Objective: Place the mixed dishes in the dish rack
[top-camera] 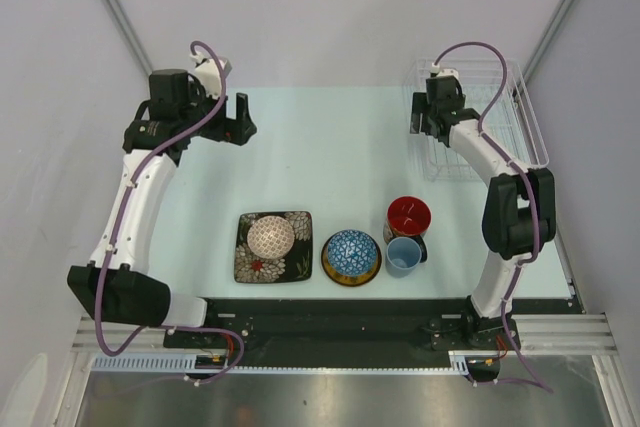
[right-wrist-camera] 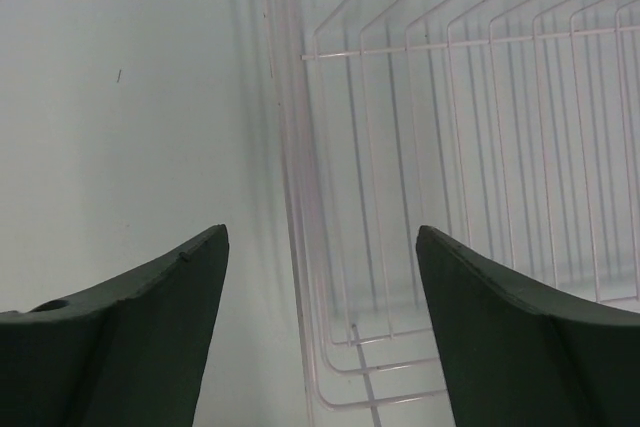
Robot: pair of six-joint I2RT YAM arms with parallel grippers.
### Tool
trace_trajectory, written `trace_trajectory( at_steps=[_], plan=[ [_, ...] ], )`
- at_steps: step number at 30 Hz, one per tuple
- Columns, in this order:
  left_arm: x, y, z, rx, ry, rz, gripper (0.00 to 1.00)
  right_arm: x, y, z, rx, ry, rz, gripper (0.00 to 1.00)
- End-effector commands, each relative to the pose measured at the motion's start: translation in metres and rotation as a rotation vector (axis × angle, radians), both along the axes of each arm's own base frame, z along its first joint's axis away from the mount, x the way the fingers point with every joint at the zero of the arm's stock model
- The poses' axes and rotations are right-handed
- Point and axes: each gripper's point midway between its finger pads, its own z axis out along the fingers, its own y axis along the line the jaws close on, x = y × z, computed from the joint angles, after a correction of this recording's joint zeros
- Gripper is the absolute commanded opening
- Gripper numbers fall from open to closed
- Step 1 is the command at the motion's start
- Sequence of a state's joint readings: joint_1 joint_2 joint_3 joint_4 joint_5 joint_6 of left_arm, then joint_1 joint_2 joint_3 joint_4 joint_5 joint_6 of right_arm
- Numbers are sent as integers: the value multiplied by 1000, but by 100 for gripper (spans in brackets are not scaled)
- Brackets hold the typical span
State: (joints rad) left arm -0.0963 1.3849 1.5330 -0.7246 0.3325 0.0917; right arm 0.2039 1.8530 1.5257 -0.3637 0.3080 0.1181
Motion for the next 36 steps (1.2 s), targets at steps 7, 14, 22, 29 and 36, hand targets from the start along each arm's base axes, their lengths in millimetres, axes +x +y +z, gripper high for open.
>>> trace_trajectory(
  at_steps=[7,14,22,29,36],
  plan=[
    [-7,-8,33,-42,-117,-30,100,7,10,-23,1,15,20,65],
    [-7,-9,42,-46,-129,-36,100,-3,21,-45,-44,68,42,61],
    [-6,-13,46,-70,-141,-50,100,-18,50,-62,-57,124,100,35],
    [-8,-14,37,-71,-127,-51,100,-4,97,-52,-71,109,183,34],
    [-12,-10,33,-51,-127,-47,100,19,165,-38,-6,84,274,42]
  ],
)
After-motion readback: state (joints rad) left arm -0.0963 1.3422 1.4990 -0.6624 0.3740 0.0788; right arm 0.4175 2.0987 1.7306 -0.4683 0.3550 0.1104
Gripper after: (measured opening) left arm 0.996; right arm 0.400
